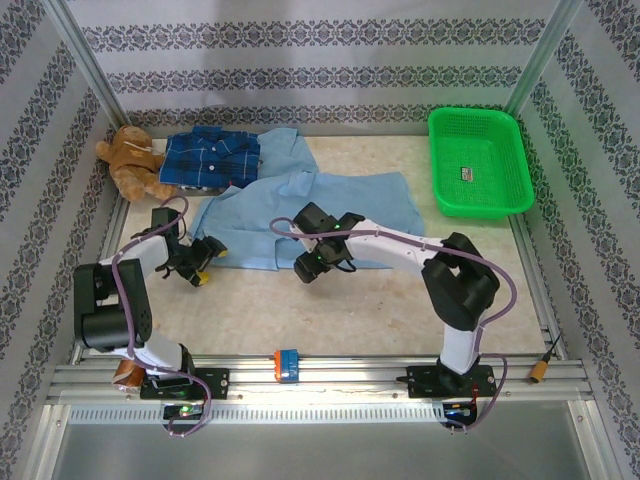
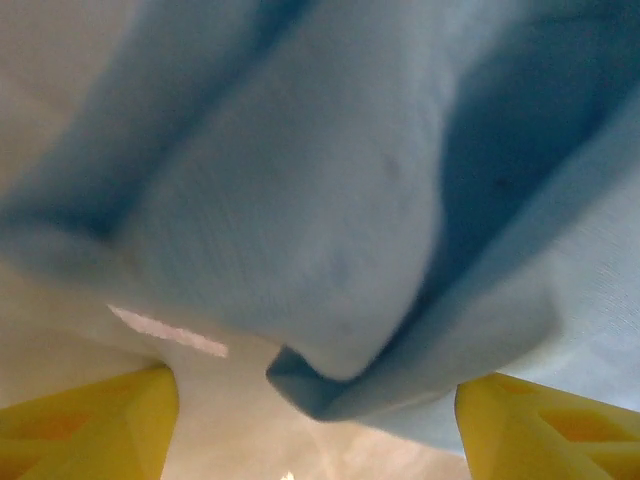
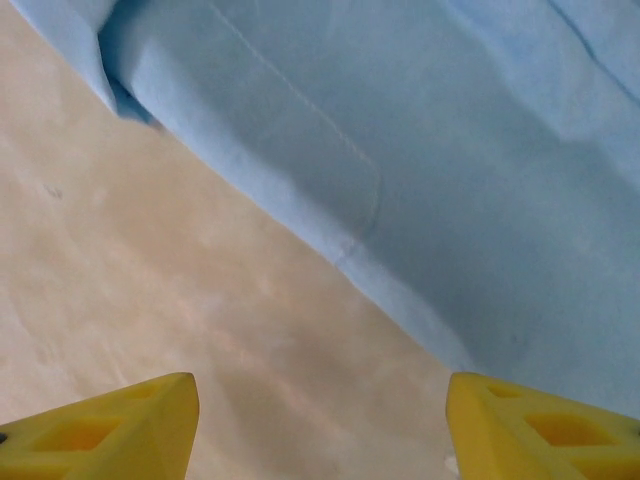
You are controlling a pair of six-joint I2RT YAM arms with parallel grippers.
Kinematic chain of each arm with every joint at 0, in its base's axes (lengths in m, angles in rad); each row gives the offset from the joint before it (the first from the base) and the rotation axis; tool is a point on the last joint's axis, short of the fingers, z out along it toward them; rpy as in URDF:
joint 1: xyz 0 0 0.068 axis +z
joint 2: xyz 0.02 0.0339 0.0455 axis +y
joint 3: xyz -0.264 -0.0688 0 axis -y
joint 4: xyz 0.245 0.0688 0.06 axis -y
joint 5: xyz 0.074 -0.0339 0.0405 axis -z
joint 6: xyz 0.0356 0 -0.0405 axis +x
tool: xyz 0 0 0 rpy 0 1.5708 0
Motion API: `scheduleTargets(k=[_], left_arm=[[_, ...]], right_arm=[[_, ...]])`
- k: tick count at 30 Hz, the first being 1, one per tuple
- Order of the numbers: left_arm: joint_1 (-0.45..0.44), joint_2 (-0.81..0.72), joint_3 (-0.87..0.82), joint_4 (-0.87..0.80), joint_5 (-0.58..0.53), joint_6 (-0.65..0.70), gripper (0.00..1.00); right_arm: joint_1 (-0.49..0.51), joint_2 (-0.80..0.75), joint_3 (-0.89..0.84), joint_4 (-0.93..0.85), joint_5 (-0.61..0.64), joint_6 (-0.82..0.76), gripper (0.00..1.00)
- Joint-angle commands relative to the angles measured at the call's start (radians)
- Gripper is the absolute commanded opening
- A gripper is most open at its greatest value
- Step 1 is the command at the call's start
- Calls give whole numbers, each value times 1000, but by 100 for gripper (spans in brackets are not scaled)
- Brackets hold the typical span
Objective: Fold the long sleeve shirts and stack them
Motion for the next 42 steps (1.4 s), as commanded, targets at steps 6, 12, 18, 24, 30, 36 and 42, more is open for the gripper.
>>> scheduleTargets(k=[6, 12, 18, 24, 30, 36, 42], left_arm=[[-38, 47, 34, 233, -3, -100, 58], [-70, 67, 44, 235, -28, -128, 36], [-80, 26, 121, 155, -68, -109, 14], [-94, -62, 168, 126, -66, -139, 7], [-117, -107, 208, 162, -24, -184, 7], [-129, -121, 262, 182, 8, -205, 7], [-138, -133, 304, 196, 28, -219, 7]], right_arm=[[20, 78, 60, 28, -10, -5, 66], [26, 91, 63, 47, -45, 4, 65], [32, 33, 34, 50, -148, 73, 65], [34, -47, -89, 163, -298, 269, 65], [38, -72, -219, 403, -353, 413, 65], [60, -24, -308, 690, -240, 525, 63], [93, 35, -324, 922, -101, 495, 63]])
